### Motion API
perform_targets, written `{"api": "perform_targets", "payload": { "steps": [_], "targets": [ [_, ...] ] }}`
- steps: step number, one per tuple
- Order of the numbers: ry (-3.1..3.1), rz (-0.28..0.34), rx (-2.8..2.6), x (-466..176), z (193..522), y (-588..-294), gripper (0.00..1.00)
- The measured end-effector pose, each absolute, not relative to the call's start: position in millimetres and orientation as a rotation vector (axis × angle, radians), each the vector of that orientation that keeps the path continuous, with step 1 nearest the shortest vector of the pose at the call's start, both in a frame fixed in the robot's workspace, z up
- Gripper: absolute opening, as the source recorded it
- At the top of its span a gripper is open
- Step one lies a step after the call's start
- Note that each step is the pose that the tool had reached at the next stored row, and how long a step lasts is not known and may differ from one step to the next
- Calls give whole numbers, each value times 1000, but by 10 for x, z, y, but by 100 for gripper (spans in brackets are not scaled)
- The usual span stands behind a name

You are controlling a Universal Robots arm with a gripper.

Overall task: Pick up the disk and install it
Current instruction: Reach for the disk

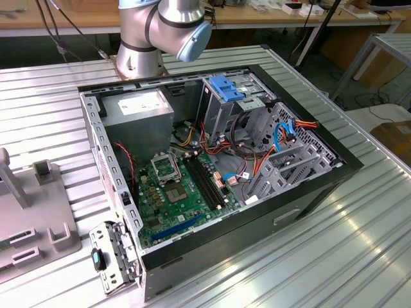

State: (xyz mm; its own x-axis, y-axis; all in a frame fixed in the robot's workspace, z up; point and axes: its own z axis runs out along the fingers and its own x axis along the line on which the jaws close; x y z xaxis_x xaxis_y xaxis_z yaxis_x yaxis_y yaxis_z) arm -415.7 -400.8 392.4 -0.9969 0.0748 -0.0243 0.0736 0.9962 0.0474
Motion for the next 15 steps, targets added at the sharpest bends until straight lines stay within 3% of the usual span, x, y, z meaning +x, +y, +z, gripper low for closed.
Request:
{"api": "perform_targets", "payload": {
  "steps": [15],
  "targets": [
    [3113,72,116,-4368,3888,-3805,11]
  ]
}}
